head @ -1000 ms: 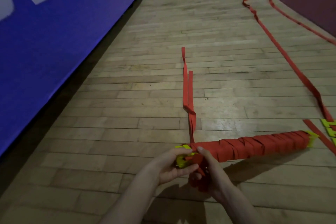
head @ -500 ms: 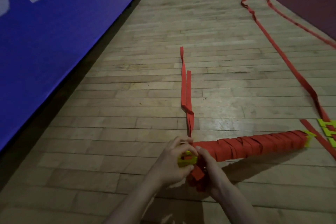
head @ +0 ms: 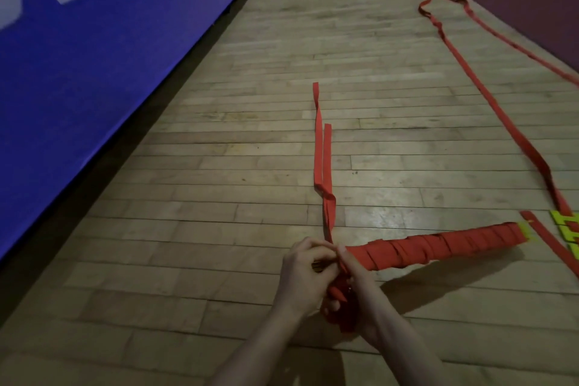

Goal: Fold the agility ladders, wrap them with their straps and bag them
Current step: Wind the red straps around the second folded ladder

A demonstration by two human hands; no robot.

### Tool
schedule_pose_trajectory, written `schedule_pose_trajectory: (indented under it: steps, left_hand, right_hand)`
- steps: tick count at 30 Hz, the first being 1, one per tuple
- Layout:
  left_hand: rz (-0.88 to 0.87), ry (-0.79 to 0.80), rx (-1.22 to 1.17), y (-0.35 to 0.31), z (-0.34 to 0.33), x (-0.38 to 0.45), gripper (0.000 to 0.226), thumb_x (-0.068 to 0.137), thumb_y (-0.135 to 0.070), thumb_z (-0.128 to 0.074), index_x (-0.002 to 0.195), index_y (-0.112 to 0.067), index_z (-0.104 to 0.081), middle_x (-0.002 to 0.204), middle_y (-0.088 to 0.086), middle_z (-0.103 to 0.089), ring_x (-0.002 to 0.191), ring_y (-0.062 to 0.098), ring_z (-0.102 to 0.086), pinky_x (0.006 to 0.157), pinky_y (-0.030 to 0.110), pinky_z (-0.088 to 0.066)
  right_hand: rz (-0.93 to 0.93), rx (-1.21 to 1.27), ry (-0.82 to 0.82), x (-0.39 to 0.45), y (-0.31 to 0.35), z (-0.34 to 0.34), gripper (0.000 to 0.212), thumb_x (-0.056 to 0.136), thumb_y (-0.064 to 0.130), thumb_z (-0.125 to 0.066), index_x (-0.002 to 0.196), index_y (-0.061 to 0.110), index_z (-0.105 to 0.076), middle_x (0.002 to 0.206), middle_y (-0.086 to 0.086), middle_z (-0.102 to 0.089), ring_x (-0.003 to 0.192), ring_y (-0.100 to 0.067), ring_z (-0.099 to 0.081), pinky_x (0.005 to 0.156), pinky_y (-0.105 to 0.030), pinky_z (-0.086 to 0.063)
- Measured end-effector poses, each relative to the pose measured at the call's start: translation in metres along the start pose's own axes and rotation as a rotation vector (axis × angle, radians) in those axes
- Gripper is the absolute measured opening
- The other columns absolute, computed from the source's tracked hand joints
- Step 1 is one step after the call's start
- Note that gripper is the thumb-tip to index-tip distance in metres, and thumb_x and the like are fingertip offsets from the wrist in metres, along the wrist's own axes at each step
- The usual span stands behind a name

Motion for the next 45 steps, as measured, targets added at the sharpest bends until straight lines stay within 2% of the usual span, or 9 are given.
schedule_pose_trajectory:
  steps: [6, 10, 13, 17, 22, 28, 33, 39, 45]
  left_hand:
    - [0.071, -0.009, 0.010, -0.004, 0.005, -0.003, 0.033, 0.073, -0.017, -0.080, 0.079, -0.038, -0.056, 0.084, -0.017, -0.065, 0.082, -0.005, -0.062, 0.053, 0.016, -0.053]
    - [0.053, 0.014, -0.084, -0.007, 0.010, -0.002, 0.039, 0.077, -0.011, -0.075, 0.094, -0.040, -0.056, 0.086, -0.014, -0.066, 0.087, -0.001, -0.063, 0.069, 0.014, -0.052]
    - [0.346, -0.048, -0.363, 0.024, 0.021, 0.008, 0.035, 0.073, -0.023, -0.074, 0.105, -0.023, -0.059, 0.111, -0.001, -0.064, 0.095, 0.011, -0.060, 0.077, 0.021, -0.049]
    - [0.859, 0.613, -0.236, 0.047, -0.026, -0.033, 0.041, 0.082, -0.056, -0.063, 0.097, -0.018, -0.065, 0.084, 0.003, -0.067, 0.084, 0.018, -0.062, 0.058, 0.019, -0.046]
    - [0.623, 0.573, -0.300, 0.033, -0.023, -0.010, 0.025, 0.083, -0.032, -0.073, 0.092, -0.010, -0.064, 0.074, 0.005, -0.069, 0.066, 0.017, -0.067, 0.053, 0.021, -0.051]
    - [0.345, 0.483, -0.115, 0.001, -0.008, 0.021, 0.025, 0.076, -0.019, -0.080, 0.096, -0.018, -0.066, 0.090, 0.004, -0.068, 0.082, 0.019, -0.070, 0.062, 0.031, -0.059]
    - [0.354, 0.367, -0.148, 0.009, 0.000, 0.026, 0.027, 0.067, -0.013, -0.082, 0.090, -0.018, -0.068, 0.091, 0.011, -0.070, 0.084, 0.026, -0.071, 0.071, 0.046, -0.060]
    - [0.067, 0.371, 0.041, -0.011, 0.005, 0.025, 0.045, 0.062, -0.008, -0.078, 0.099, -0.027, -0.061, 0.096, -0.006, -0.063, 0.090, 0.013, -0.063, 0.078, 0.037, -0.056]
    - [0.068, 0.375, 0.016, -0.009, 0.005, 0.025, 0.047, 0.064, -0.007, -0.077, 0.102, -0.027, -0.058, 0.100, -0.005, -0.059, 0.094, 0.015, -0.060, 0.080, 0.039, -0.056]
  right_hand:
    - [-0.179, 0.105, -0.062, 0.002, -0.012, 0.008, 0.062, 0.079, 0.067, -0.057, 0.073, 0.007, -0.072, 0.057, -0.011, -0.053, 0.046, -0.019, -0.043, 0.055, -0.027, -0.037]
    - [-0.146, 0.152, -0.034, 0.003, -0.013, 0.008, 0.048, 0.076, 0.049, -0.065, 0.069, 0.003, -0.073, 0.058, -0.012, -0.052, 0.047, -0.018, -0.043, 0.057, -0.029, -0.038]
    - [-0.134, 0.162, 0.009, 0.002, -0.013, 0.006, 0.048, 0.073, 0.047, -0.064, 0.064, 0.001, -0.074, 0.063, -0.014, -0.053, 0.049, -0.018, -0.043, 0.059, -0.029, -0.038]
    - [-0.125, 0.134, 0.020, 0.001, -0.015, 0.009, 0.051, 0.076, 0.048, -0.065, 0.082, -0.002, -0.071, 0.066, -0.013, -0.056, 0.051, -0.018, -0.048, 0.059, -0.030, -0.038]
    - [-0.089, 0.092, 0.092, -0.005, -0.011, 0.010, 0.055, 0.075, 0.048, -0.070, 0.105, 0.002, -0.070, 0.073, -0.013, -0.061, 0.056, -0.020, -0.056, 0.069, -0.037, -0.046]
    - [-0.036, -0.065, 0.145, -0.006, 0.008, 0.013, 0.054, 0.076, 0.059, -0.070, 0.088, 0.006, -0.069, 0.072, -0.011, -0.057, 0.059, -0.020, -0.053, 0.073, -0.038, -0.049]
    - [0.018, -0.039, 0.138, -0.009, 0.014, 0.000, 0.040, 0.079, 0.046, -0.065, 0.086, 0.006, -0.068, 0.069, -0.012, -0.056, 0.065, -0.024, -0.056, 0.057, -0.030, -0.049]
    - [0.027, 0.078, 0.168, -0.010, 0.012, -0.005, 0.020, 0.076, 0.020, -0.063, 0.083, 0.001, -0.067, 0.060, -0.012, -0.054, 0.056, -0.023, -0.058, 0.051, -0.030, -0.045]
    - [0.069, 0.022, 0.081, -0.009, 0.016, -0.001, 0.011, 0.080, 0.002, -0.056, 0.073, 0.000, -0.064, 0.054, -0.009, -0.039, 0.048, -0.020, -0.046, 0.049, -0.028, -0.042]
Point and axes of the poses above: each hand's wrist, its own x-axis towards the middle knuckle, its own z-axis out of the back of the hand, y = z × x, the point moved 10 cm from there along x, towards the middle knuckle
